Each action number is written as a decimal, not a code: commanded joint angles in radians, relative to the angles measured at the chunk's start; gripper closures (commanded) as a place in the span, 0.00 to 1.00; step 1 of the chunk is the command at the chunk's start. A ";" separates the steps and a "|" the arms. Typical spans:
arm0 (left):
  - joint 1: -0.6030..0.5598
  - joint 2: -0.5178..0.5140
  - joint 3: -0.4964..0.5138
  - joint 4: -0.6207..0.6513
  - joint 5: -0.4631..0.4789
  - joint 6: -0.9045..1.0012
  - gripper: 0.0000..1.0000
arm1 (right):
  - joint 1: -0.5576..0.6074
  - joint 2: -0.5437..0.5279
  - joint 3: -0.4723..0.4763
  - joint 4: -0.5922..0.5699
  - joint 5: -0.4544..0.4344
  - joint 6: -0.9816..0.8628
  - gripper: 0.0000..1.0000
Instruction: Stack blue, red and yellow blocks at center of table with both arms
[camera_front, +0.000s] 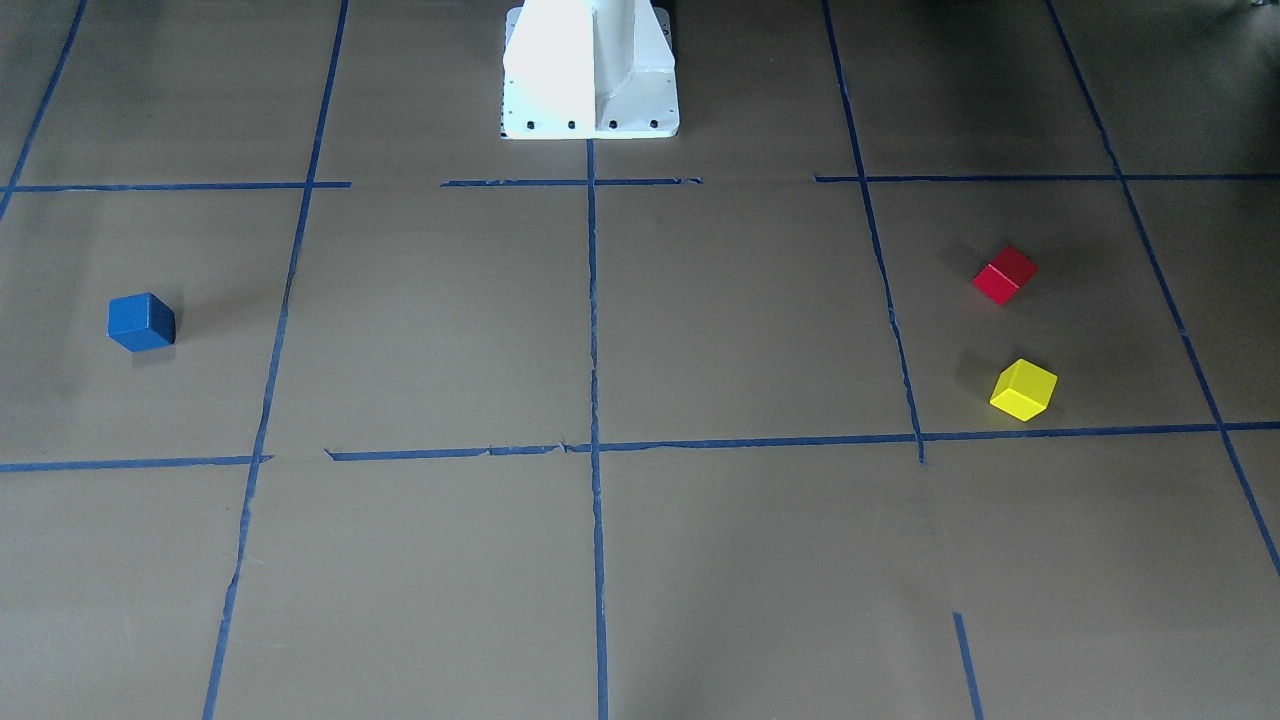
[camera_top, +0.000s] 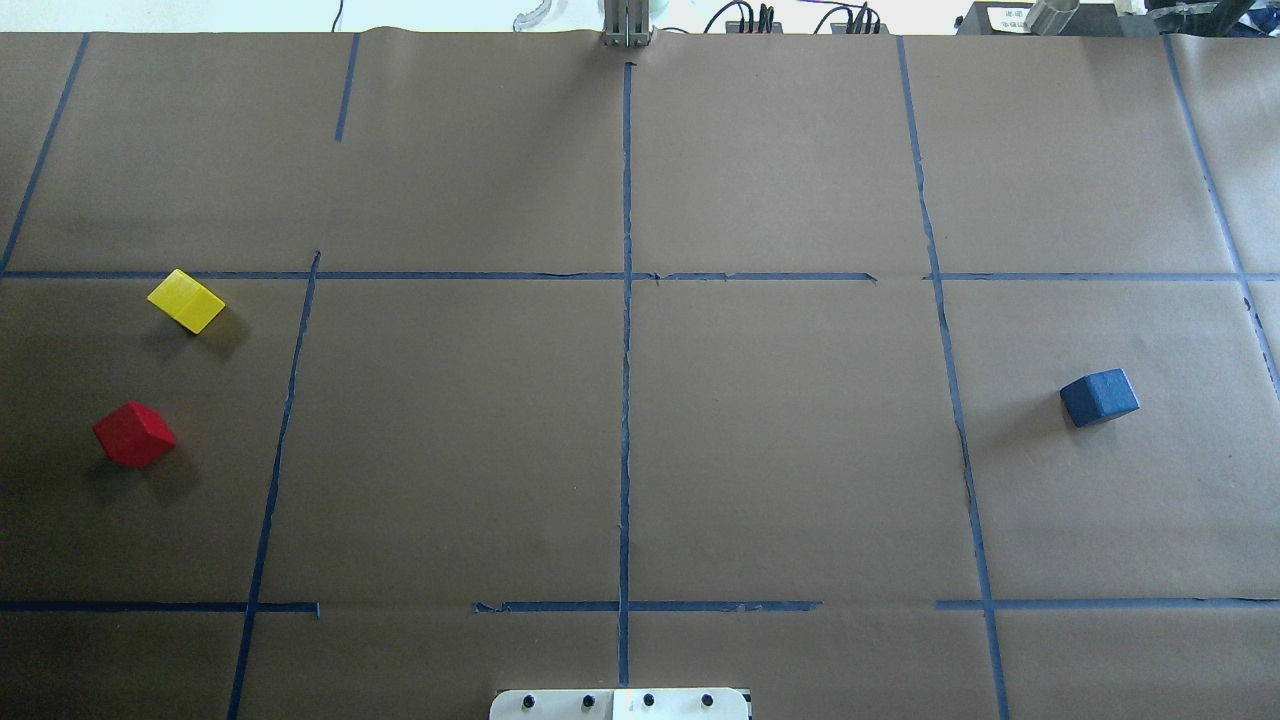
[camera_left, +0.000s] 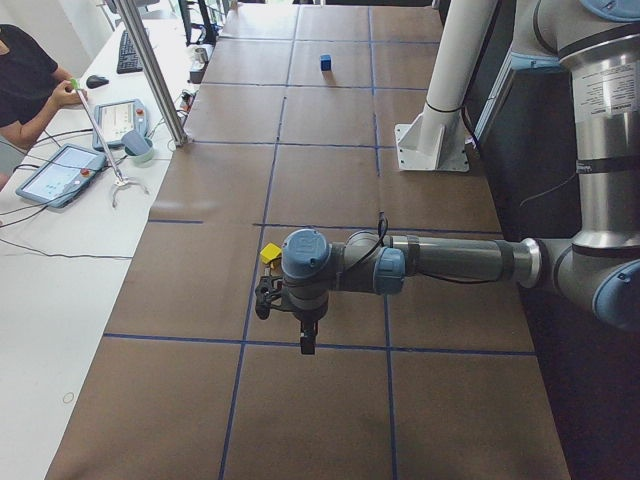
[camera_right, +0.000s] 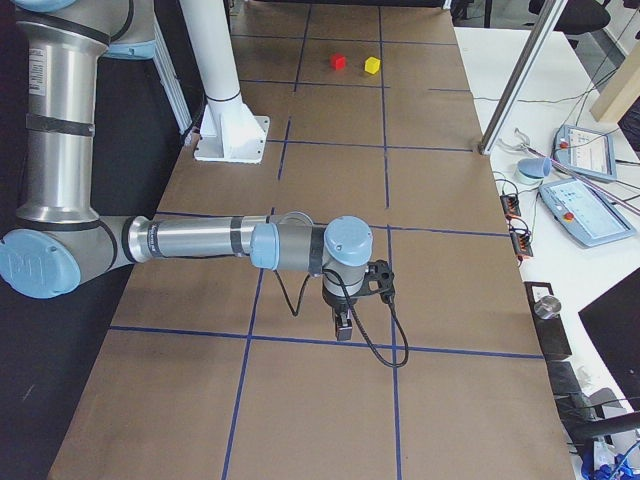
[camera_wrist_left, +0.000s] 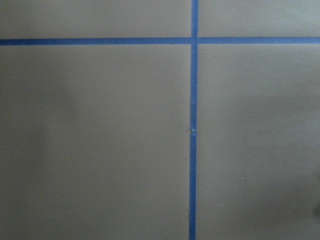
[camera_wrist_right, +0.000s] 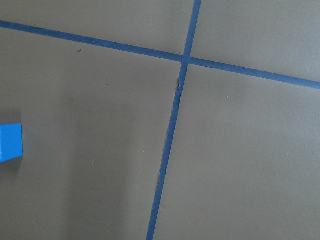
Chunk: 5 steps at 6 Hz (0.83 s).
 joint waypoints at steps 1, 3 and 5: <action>0.050 0.007 -0.037 0.006 0.000 -0.002 0.00 | 0.000 -0.015 -0.004 0.006 0.007 0.001 0.00; 0.085 0.009 -0.066 -0.003 -0.003 -0.002 0.00 | 0.000 -0.015 -0.002 0.007 0.028 0.003 0.00; 0.086 0.010 -0.086 0.005 -0.034 -0.005 0.00 | -0.001 -0.017 -0.004 0.010 0.027 -0.008 0.00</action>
